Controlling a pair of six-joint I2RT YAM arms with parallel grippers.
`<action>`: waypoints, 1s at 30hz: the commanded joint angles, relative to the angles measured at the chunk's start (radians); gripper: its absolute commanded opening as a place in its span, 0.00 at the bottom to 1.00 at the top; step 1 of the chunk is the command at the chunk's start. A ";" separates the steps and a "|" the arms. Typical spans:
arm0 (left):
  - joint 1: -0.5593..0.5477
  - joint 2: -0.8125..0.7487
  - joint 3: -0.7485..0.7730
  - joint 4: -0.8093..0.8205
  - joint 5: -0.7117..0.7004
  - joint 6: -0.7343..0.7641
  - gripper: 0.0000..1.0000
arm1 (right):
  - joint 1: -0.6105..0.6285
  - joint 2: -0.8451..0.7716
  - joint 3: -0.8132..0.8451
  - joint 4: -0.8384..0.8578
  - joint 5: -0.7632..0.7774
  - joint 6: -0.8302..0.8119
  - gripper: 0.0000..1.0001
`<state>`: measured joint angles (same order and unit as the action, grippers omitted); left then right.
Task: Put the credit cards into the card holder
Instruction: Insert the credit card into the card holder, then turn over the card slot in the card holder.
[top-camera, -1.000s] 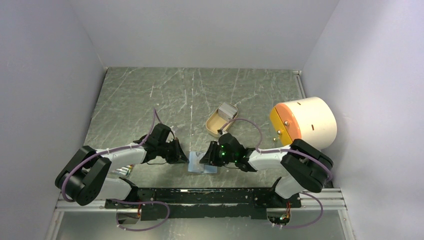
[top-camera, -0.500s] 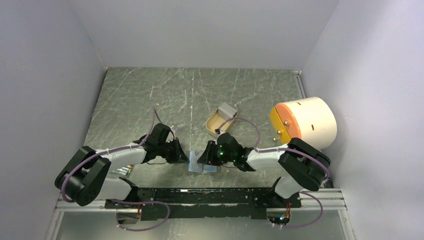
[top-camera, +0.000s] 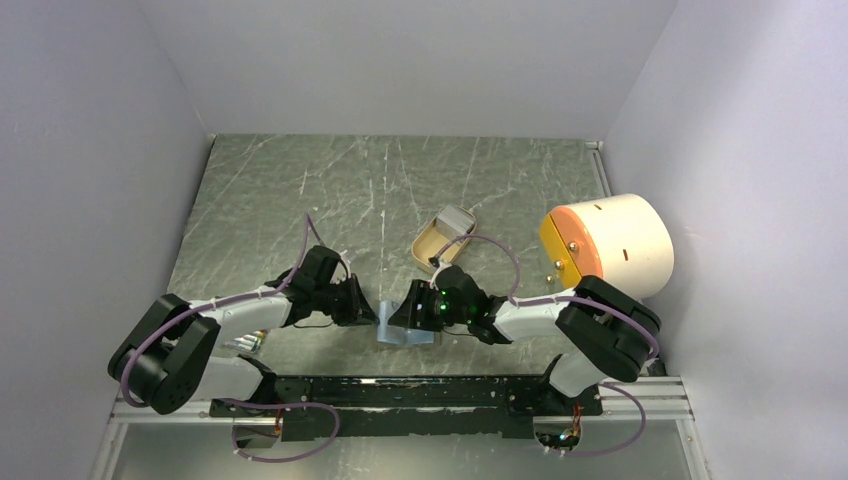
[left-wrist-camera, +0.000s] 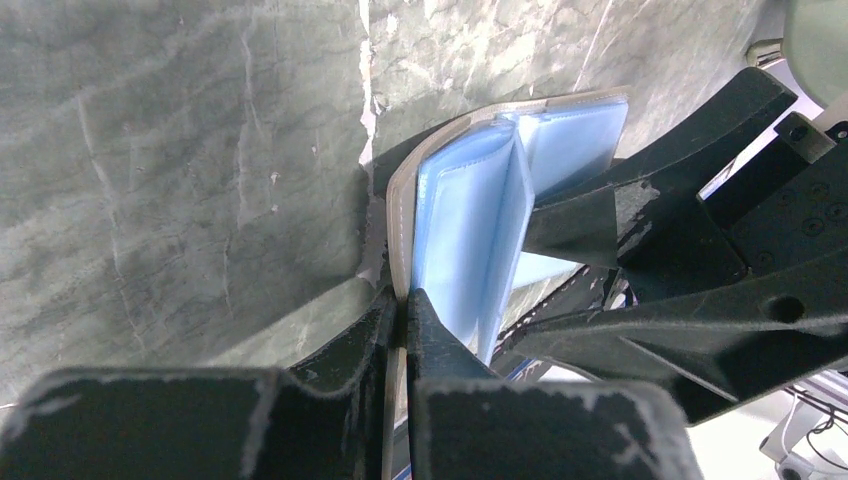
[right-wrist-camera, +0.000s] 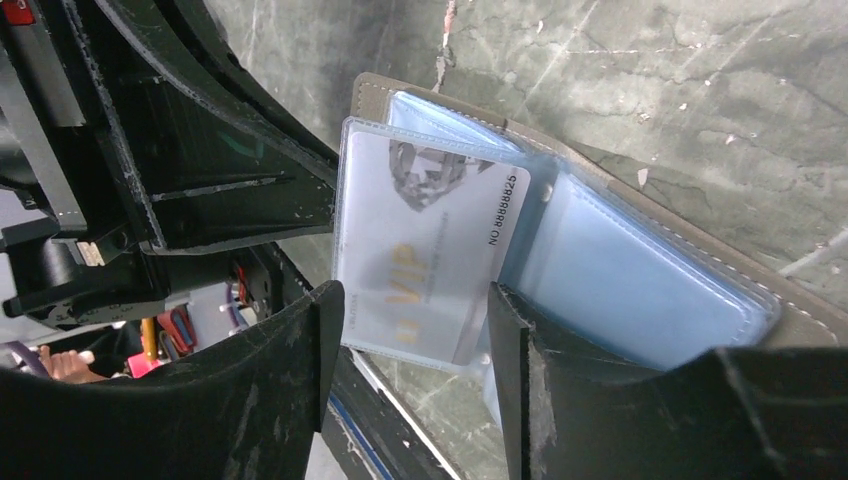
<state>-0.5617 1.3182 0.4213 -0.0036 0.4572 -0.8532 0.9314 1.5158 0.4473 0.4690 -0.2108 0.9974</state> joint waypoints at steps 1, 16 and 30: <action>0.003 -0.015 0.004 0.043 0.048 -0.004 0.09 | 0.008 -0.001 -0.002 0.055 -0.011 -0.008 0.59; -0.024 -0.004 0.015 0.095 0.083 -0.025 0.09 | 0.008 -0.002 -0.014 0.075 -0.007 0.010 0.74; -0.029 -0.055 0.028 0.042 0.032 -0.024 0.09 | 0.007 -0.043 -0.006 -0.047 0.049 -0.012 0.59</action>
<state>-0.5804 1.2827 0.4255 0.0483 0.4938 -0.8722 0.9314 1.4963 0.4419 0.4583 -0.1852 1.0008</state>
